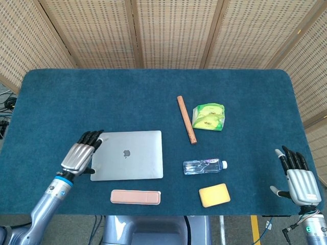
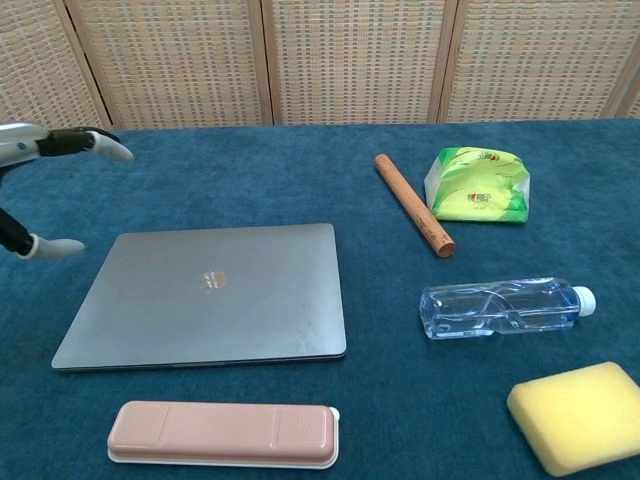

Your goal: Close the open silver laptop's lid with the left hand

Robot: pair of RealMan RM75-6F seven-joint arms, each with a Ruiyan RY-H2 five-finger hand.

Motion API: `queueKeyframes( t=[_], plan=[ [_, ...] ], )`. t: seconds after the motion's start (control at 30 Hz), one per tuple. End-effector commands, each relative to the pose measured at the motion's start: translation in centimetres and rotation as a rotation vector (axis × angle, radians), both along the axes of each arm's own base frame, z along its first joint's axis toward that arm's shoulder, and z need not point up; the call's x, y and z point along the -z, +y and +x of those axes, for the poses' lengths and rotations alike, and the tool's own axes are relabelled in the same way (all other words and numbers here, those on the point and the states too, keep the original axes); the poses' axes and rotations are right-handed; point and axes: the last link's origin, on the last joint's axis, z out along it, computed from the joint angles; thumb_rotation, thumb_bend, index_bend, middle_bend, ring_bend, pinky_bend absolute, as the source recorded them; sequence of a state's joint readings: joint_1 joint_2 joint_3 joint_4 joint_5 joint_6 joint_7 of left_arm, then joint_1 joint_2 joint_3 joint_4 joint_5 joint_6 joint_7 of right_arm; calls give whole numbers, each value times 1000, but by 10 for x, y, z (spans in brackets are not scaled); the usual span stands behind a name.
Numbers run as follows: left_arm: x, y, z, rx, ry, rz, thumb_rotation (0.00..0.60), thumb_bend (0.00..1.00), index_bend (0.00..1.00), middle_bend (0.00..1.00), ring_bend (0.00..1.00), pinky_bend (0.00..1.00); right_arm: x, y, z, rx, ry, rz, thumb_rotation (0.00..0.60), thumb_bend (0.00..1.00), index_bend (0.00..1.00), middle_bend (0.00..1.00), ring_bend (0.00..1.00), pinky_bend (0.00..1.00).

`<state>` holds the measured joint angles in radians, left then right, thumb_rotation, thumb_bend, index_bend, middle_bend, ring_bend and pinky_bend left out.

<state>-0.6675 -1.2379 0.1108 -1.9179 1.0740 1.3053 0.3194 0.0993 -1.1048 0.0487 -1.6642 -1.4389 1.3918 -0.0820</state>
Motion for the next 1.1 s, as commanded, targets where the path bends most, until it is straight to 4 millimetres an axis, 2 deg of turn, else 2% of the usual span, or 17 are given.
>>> queueKeyframes(
  t=[0.03, 0.17, 0.33, 0.67, 0.83, 1.1],
  plan=[
    [-12, -10, -25, -14, -32, 110, 600, 296, 100, 0, 0, 0, 0, 0, 0, 1, 1, -1, 600, 53, 0, 0, 0, 0],
    [-21, -24, -50, -22, -33, 199, 600, 293, 100, 0, 0, 0, 0, 0, 0, -1, 2, -2, 600, 53, 0, 0, 0, 0],
    [-24, -35, -71, -36, -3, 255, 600, 288, 99, 0, 0, 0, 0, 1, 1, -4, 5, -2, 600, 53, 0, 0, 0, 0],
    [-21, -40, -99, -65, 23, 308, 600, 286, 99, 0, 0, 0, 0, 0, 1, -6, 6, -7, 600, 53, 0, 0, 0, 0],
    [-22, -41, -106, -62, 30, 303, 600, 286, 99, 0, 0, 0, 0, 0, 2, -11, 4, -5, 600, 53, 0, 0, 0, 0],
    [-23, -44, -102, -43, 9, 296, 600, 286, 99, 0, 0, 0, 1, 0, 2, -8, -2, -4, 600, 53, 0, 0, 0, 0]
  ],
)
